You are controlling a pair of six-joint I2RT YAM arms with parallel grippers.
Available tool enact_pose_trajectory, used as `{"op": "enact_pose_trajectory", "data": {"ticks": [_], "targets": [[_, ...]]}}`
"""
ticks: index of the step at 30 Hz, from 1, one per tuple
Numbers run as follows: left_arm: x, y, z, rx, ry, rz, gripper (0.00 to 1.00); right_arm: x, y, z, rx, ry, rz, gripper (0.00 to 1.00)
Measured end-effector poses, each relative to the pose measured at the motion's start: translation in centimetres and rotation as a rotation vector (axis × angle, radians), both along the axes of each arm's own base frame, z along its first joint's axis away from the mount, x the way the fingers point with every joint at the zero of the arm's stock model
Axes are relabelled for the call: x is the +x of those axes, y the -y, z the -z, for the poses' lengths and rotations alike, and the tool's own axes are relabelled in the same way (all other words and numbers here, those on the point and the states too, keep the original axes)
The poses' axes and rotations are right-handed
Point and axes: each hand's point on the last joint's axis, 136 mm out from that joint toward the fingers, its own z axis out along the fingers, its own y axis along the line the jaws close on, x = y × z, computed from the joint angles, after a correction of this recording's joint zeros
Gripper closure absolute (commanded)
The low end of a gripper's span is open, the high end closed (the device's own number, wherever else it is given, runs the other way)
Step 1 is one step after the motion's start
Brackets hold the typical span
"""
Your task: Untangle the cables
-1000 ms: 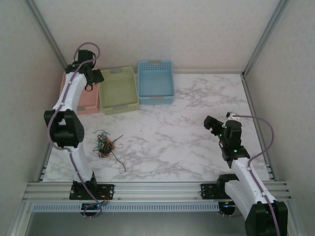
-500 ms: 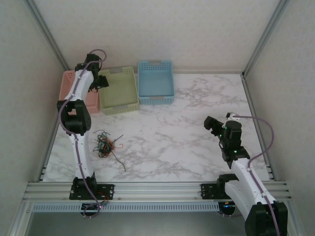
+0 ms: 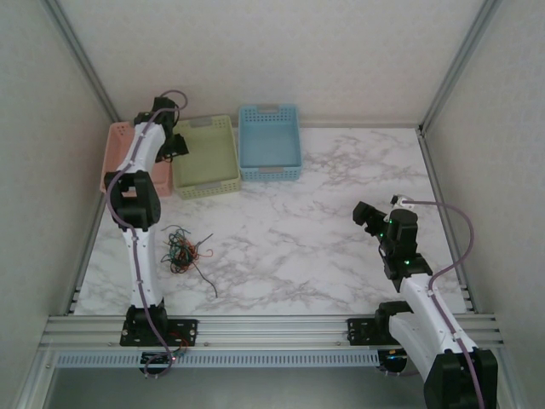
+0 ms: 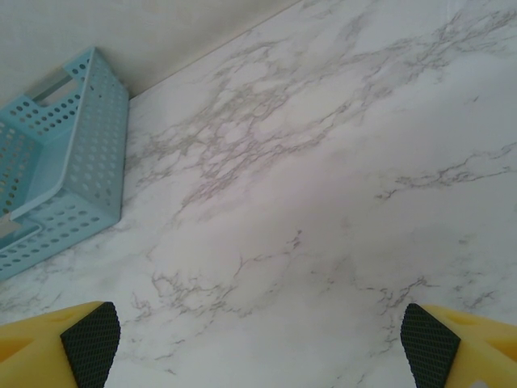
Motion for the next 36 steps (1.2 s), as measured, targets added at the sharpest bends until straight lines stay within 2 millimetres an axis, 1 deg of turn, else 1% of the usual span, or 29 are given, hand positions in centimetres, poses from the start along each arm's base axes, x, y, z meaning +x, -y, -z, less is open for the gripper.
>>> {"op": "enact_pose_trajectory", "data": {"ticks": [2,4,7,9,16,21,24,27,32,36], "targets": [[0.1,0.1,0.2,-0.008,-0.004,0.001,0.61,0.0,0.0,0.2,-0.001,-0.005,0.000,0.07],[0.3,0.2,0.2,-0.009,-0.003,0.005,0.63,0.0,-0.1,0.3,0.000,-0.011,-0.003,0.08],[0.4,0.3,0.1,-0.007,-0.001,0.009,0.78,0.0,-0.1,0.2,0.002,-0.009,-0.006,0.08],[0.4,0.3,0.0,-0.005,-0.001,0.016,0.84,0.0,-0.1,0.1,0.003,-0.005,-0.006,0.08],[0.6,1.2,-0.1,0.002,0.002,0.043,1.00,0.0,-0.1,0.1,0.003,-0.003,-0.006,0.08],[0.7,1.5,-0.2,0.008,0.003,0.054,1.00,0.0,-0.1,0.1,0.003,-0.003,-0.006,0.08],[0.7,2.2,-0.2,0.014,0.003,0.080,1.00,0.0,-0.1,0.1,0.003,-0.003,-0.006,0.08],[0.8,3.5,-0.2,0.015,0.008,0.113,1.00,0.0,-0.1,0.1,0.003,-0.003,-0.006,0.08],[1.1,6.4,-0.3,0.008,0.019,0.168,1.00,0.0,-0.1,0.3,0.002,-0.011,-0.006,0.08],[1.2,7.7,-0.4,0.006,0.027,0.191,1.00,0.0,-0.1,0.5,0.002,-0.018,-0.007,0.08]]}}
